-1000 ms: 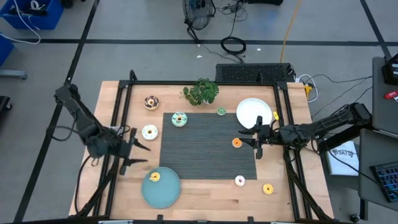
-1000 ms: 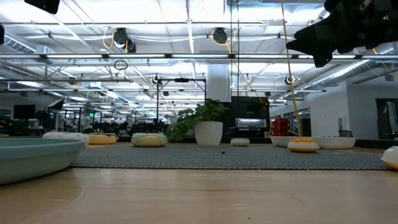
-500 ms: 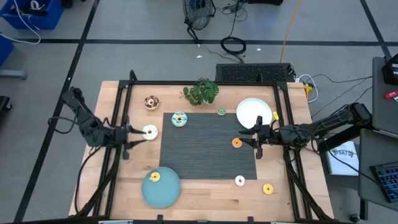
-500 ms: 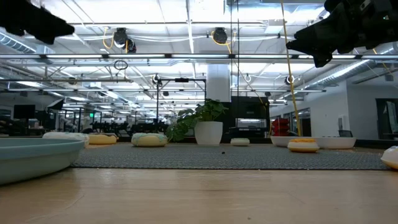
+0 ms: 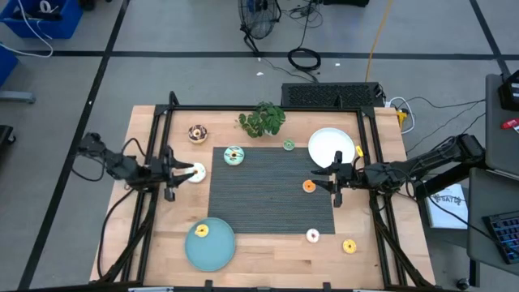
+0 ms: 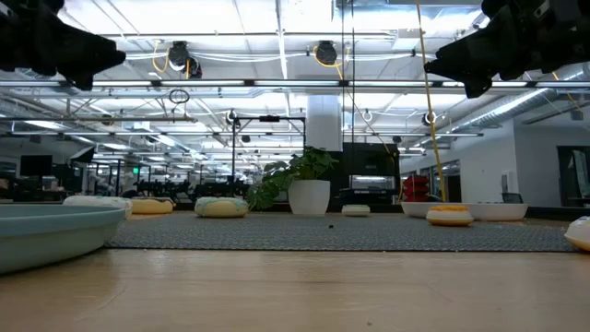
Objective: Pick & Place donuts
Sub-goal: Put the small yellow donut on the blue plate
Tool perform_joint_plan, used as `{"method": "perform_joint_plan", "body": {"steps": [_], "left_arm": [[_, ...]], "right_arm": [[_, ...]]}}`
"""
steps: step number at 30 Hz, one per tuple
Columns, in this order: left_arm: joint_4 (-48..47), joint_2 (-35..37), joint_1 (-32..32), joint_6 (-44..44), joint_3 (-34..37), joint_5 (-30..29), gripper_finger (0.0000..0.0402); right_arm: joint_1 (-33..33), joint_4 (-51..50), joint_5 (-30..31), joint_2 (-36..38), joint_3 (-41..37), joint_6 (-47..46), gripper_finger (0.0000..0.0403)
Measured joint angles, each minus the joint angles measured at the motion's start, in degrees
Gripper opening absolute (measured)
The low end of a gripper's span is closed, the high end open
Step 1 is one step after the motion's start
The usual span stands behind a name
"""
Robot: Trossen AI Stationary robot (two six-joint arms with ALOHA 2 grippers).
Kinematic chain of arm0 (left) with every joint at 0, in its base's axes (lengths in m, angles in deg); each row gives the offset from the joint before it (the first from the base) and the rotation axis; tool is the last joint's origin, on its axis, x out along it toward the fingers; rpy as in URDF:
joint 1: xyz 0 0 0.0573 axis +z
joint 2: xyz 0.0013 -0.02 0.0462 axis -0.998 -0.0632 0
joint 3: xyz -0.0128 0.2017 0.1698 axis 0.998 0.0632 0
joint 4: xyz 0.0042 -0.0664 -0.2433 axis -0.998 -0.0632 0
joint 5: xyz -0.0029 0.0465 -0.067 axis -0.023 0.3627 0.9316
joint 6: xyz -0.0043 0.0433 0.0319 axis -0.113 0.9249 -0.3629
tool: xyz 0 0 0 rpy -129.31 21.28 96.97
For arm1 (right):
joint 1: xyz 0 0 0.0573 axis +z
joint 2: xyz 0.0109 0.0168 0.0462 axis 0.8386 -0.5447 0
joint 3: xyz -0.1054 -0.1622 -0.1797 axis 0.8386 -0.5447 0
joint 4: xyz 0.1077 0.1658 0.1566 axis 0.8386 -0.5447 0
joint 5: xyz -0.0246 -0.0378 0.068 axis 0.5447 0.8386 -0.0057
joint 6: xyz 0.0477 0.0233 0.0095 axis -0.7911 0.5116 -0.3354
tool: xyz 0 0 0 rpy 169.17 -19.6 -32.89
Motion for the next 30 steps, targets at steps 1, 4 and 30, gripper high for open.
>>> {"method": "perform_joint_plan", "body": {"steps": [1, 4, 30], "left_arm": [[0.00, 0.22, 1.43, -0.47, 0.53, 1.90, 0.0133], [-0.71, 0.27, 5.33, -1.19, 1.40, 6.71, 0.0133], [-2.16, 0.12, 11.85, -0.18, 1.43, 12.00, 0.0133]], "right_arm": [[0.00, 0.00, -0.02, 0.00, 0.02, 0.64, 0.0125], [0.00, 0.00, -0.02, 0.00, 0.01, 2.45, 0.0125], [25.50, -41.78, -25.89, -24.55, 23.39, -85.14, 0.0125]]}}
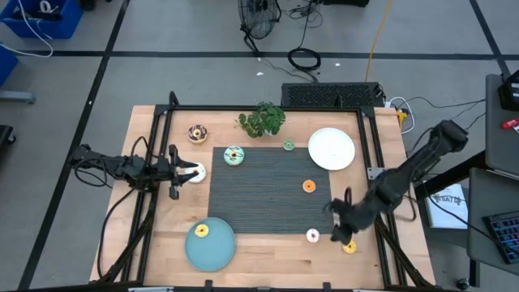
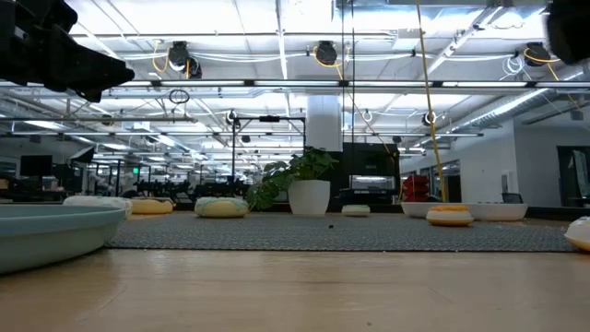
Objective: Pick & Place donuts
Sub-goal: Put the small yellow donut on the blue plate
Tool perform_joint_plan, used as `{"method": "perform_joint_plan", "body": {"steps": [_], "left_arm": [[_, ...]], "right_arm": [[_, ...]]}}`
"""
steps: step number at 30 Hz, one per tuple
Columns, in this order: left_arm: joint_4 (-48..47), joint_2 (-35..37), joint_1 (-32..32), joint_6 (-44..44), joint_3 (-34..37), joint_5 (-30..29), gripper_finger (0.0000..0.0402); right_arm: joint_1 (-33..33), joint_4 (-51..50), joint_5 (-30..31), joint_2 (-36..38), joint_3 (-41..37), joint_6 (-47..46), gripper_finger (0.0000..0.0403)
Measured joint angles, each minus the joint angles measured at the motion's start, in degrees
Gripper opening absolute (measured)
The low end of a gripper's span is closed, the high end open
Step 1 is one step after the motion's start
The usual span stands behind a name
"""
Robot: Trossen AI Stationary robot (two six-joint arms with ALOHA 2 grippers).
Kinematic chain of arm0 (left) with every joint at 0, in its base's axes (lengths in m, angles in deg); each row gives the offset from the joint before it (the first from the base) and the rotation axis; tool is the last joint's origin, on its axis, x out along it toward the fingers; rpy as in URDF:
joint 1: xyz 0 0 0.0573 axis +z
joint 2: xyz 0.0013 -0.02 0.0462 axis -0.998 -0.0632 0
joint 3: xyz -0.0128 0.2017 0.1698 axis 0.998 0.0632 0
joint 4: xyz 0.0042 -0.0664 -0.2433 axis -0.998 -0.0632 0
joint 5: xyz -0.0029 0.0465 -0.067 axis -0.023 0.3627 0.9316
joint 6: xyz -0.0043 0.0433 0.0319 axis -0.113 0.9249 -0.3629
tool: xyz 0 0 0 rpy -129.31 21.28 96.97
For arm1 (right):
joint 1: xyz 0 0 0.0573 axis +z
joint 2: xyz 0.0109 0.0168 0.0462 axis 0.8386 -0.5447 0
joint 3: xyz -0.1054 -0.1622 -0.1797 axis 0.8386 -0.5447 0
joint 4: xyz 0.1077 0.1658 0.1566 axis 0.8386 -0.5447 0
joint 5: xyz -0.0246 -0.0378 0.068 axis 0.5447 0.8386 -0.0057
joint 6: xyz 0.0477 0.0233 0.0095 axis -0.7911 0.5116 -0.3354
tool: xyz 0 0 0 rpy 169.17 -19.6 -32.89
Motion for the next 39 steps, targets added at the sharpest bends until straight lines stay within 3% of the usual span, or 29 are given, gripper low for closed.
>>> {"method": "perform_joint_plan", "body": {"steps": [6, 14, 22, 31, 39], "left_arm": [[0.02, 0.00, 0.00, -0.03, -0.02, -0.02, 0.0134], [0.04, 0.00, 0.00, 0.01, -0.02, -0.04, 0.0133], [0.05, 0.00, 0.00, 0.01, -0.02, -0.05, 0.0133], [0.05, 0.00, 0.00, -0.10, -0.04, -0.09, 0.0134], [0.05, 0.00, 0.00, -0.01, -0.04, -0.09, 0.0134]], "right_arm": [[6.30, -1.54, -5.37, -9.25, -0.02, -10.28, 0.0125], [8.99, -9.79, -10.02, -11.14, -0.04, -17.76, 0.0125], [11.01, -8.42, -1.16, -11.74, -0.02, -21.73, 0.0125], [11.28, -9.36, -1.06, -13.87, -0.13, -20.83, 0.0125], [11.02, -4.29, 0.44, -15.30, -2.11, -18.06, 0.0125]]}}
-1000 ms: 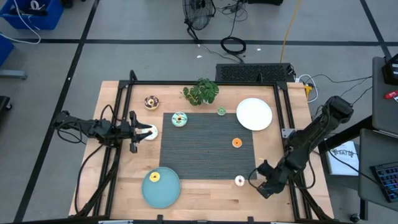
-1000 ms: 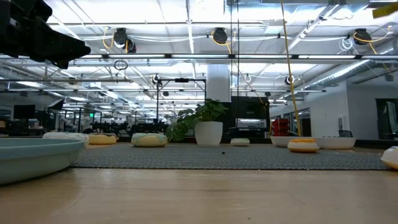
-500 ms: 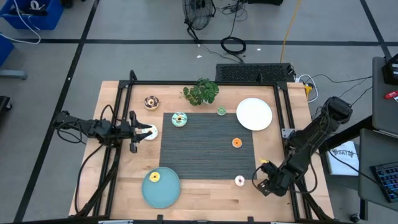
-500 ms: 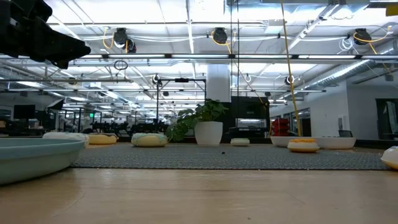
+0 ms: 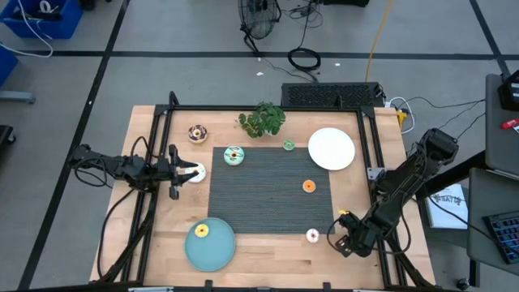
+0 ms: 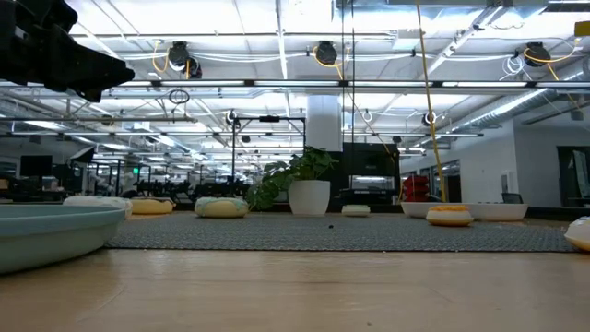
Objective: Pick & Place donuts
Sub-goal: Put the small yellow donut on the blue plate
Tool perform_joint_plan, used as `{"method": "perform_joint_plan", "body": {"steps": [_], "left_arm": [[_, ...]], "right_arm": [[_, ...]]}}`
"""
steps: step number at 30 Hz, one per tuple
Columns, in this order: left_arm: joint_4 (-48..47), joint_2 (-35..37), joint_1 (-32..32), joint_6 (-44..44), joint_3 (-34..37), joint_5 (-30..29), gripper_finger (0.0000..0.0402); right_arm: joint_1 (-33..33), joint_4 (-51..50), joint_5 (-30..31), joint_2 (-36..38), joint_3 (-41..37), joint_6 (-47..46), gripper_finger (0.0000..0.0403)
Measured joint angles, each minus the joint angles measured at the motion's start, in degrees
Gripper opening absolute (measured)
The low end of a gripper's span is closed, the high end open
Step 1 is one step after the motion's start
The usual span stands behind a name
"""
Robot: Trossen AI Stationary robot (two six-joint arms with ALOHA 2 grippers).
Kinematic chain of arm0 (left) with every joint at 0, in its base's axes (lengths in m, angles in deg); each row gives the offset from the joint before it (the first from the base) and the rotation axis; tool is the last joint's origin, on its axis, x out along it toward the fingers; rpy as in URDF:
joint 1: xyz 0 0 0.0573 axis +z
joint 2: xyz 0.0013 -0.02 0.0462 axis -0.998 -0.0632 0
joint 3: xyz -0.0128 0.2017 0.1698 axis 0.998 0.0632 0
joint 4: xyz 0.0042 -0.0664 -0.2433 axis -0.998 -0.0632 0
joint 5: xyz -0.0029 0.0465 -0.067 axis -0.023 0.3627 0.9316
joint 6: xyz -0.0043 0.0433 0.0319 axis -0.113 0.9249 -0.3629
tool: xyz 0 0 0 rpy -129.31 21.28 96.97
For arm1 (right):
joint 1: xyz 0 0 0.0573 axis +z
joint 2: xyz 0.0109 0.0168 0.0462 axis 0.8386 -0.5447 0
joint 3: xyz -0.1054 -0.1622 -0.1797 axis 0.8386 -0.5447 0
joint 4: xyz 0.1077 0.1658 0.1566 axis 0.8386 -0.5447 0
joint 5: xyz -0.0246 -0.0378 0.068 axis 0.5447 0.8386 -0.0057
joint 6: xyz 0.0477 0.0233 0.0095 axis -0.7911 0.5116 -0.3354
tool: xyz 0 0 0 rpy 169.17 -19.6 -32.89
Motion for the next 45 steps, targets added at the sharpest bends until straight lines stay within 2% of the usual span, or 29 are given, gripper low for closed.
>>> {"method": "perform_joint_plan", "body": {"steps": [8, 16, 19, 25, 29, 37, 45], "left_arm": [[0.00, 0.00, 0.00, -0.09, -0.02, 0.03, 0.0134], [0.00, 0.00, 0.00, -0.01, -0.02, 0.04, 0.0134], [-0.02, 0.00, 0.00, -0.01, -0.02, 0.04, 0.0134], [-0.01, -0.02, 0.00, 0.00, -0.02, 0.04, 0.0134], [-0.02, -0.02, 0.00, -0.09, -0.02, 0.04, 0.0134], [0.00, -0.02, 0.00, -0.02, -0.02, 0.20, 0.0134], [0.00, -0.02, 0.00, -0.02, -0.02, 0.28, 0.0134]], "right_arm": [[-1.90, -0.23, 0.87, 0.13, -0.14, 3.31, 0.0123], [-1.94, 3.44, -0.29, 0.02, -0.38, 1.67, 0.0078], [-2.04, 7.48, 1.30, -0.07, -0.26, 1.94, 0.0072], [-2.07, 6.50, 1.02, -1.38, -0.18, 2.97, 0.0070], [-2.54, 6.25, 1.88, -1.75, -0.12, 6.06, 0.0070], [-5.26, 11.32, 10.23, -1.77, -0.31, 16.68, 0.0070], [-7.67, 20.77, 10.57, -1.70, -0.30, 24.49, 0.0070]]}}
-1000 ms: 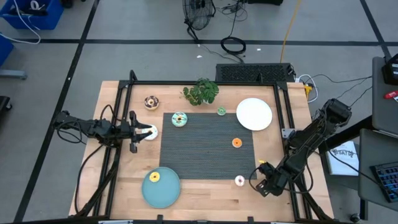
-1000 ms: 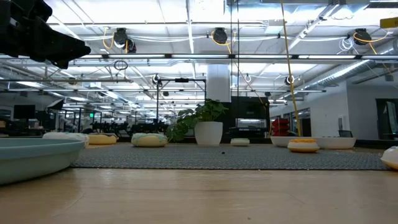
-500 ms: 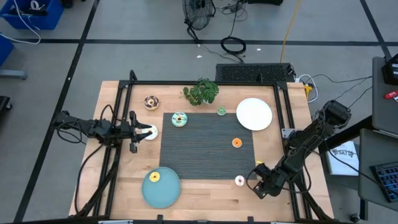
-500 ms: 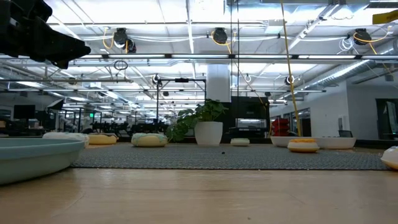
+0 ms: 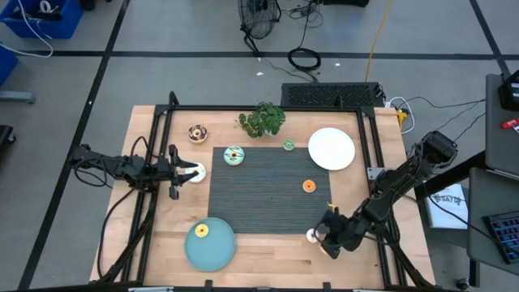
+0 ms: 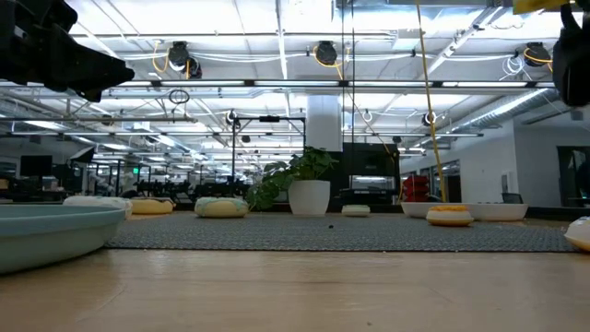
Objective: Pick & Place donuts
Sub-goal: Put the small yellow donut on the blue plate
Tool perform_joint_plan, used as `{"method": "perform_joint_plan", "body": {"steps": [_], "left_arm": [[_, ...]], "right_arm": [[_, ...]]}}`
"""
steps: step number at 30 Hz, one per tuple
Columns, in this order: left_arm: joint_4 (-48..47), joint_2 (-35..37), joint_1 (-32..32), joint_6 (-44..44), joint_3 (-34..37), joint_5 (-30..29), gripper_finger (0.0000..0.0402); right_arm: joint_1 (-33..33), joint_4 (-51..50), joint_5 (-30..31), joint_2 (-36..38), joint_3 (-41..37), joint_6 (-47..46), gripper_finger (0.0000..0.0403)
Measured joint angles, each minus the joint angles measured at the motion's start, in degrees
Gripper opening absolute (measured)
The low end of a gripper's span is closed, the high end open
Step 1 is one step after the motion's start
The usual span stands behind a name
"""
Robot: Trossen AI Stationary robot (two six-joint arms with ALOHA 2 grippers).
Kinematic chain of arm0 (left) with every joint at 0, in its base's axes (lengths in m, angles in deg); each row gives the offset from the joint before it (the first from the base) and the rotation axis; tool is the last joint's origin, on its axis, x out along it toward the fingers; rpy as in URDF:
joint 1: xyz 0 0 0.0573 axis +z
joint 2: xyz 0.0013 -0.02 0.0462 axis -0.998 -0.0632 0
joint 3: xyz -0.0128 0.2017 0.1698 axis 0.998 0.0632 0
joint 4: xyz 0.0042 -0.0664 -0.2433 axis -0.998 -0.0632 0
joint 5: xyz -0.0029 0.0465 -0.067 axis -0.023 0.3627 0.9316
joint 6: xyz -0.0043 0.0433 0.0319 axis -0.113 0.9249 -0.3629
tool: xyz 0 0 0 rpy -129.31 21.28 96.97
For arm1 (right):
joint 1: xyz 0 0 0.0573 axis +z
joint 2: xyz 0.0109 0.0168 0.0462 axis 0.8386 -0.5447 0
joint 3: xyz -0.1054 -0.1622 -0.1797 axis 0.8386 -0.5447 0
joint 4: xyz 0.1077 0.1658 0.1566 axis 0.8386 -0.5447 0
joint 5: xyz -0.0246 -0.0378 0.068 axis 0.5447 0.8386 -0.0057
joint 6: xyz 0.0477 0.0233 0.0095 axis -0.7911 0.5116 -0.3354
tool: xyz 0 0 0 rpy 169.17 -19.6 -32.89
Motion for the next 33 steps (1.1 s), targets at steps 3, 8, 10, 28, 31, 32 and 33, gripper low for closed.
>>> {"method": "perform_joint_plan", "body": {"steps": [3, 8, 10, 28, 31, 32, 33], "left_arm": [[0.00, -0.01, 0.00, -0.05, 0.00, 0.01, 0.0134], [0.00, -0.01, 0.00, -0.07, 0.00, 0.01, 0.0133], [0.00, -0.01, 0.00, -0.02, 0.00, 0.01, 0.0134], [0.00, -0.01, 0.00, -0.11, 0.00, 0.01, 0.0134], [0.00, -0.01, 0.00, -0.11, 0.00, 0.01, 0.0134], [0.00, -0.01, 0.00, -0.09, 0.00, 0.01, 0.0134], [0.00, -0.01, -0.01, -0.11, 0.00, 0.01, 0.0134]], "right_arm": [[0.09, 1.29, -0.19, 0.02, 0.01, 0.35, 0.0070], [0.05, 0.21, -0.29, 0.02, 0.01, -0.23, 0.0070], [-0.44, 2.96, 1.51, 0.02, 0.01, 4.57, 0.0070], [-5.80, 52.81, 26.12, 0.07, 2.72, 94.12, 0.0071], [-5.44, 29.53, 41.05, 0.21, 13.61, 99.03, 0.0083], [-5.21, 17.51, 46.05, -0.35, 18.82, 98.03, 0.0091], [-5.13, 5.92, 50.32, -1.58, 24.34, 95.20, 0.0101]]}}
